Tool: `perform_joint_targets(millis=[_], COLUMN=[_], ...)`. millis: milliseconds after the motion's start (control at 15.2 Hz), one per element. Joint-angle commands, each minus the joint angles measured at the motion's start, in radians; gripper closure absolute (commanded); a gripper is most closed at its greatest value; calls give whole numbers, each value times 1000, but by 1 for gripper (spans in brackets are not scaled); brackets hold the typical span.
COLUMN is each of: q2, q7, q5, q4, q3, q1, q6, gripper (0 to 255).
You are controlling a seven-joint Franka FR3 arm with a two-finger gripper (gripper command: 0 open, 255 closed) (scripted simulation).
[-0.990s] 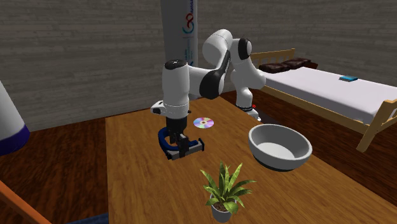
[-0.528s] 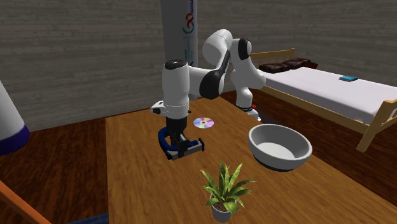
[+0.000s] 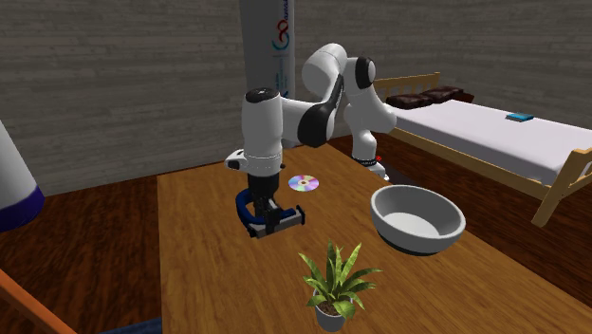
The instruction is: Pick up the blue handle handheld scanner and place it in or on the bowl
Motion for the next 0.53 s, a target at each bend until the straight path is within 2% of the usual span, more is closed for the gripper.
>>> perform_joint_targets(millis=[0, 462], q2=[-4, -17], q7=[-3, -12], q5=[2, 9], q4=[15, 89], q3=[1, 5], q1=[1, 7], q6=[-18, -103], gripper=[255, 255])
